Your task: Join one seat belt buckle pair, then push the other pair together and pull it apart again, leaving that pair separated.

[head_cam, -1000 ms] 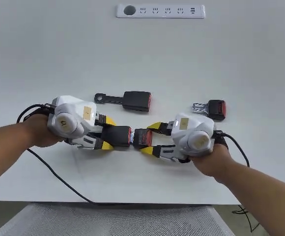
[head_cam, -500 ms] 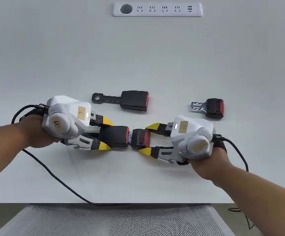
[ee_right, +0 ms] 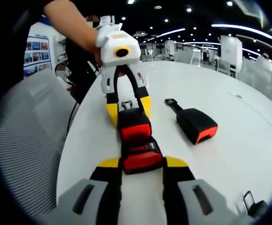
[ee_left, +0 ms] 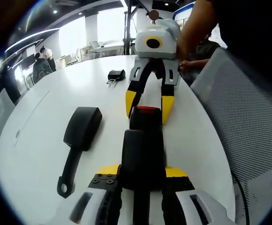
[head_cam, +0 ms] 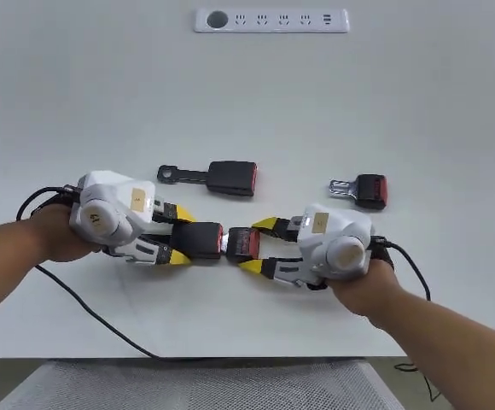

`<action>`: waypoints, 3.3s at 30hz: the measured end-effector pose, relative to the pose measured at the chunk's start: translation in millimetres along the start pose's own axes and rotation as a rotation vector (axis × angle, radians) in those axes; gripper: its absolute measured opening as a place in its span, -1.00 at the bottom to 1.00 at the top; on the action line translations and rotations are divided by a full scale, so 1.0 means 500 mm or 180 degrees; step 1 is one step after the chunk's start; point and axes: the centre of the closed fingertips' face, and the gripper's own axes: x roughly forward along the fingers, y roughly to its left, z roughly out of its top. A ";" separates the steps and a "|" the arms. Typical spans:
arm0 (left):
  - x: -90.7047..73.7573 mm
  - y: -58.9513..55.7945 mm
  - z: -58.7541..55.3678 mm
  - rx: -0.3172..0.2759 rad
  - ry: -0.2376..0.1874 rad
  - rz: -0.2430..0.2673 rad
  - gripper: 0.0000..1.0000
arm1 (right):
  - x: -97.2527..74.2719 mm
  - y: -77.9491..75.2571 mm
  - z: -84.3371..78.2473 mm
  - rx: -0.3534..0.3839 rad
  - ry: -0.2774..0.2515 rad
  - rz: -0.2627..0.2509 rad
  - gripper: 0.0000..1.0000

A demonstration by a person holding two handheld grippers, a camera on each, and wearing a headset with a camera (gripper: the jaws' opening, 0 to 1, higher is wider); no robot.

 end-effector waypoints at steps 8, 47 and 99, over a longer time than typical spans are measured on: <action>-0.001 -0.001 0.000 0.0014 0.0018 -0.0019 -0.34 | 0.000 -0.001 -0.002 -0.0014 0.0004 -0.0013 -0.36; -0.057 0.145 0.162 -0.0168 -0.0051 0.0742 0.96 | -0.295 -0.196 -0.001 0.0236 -0.0037 -0.0522 0.86; 0.067 0.210 0.092 -0.0127 0.0205 0.0350 -0.30 | -0.296 -0.281 -0.167 -0.0026 0.0623 0.0047 -0.30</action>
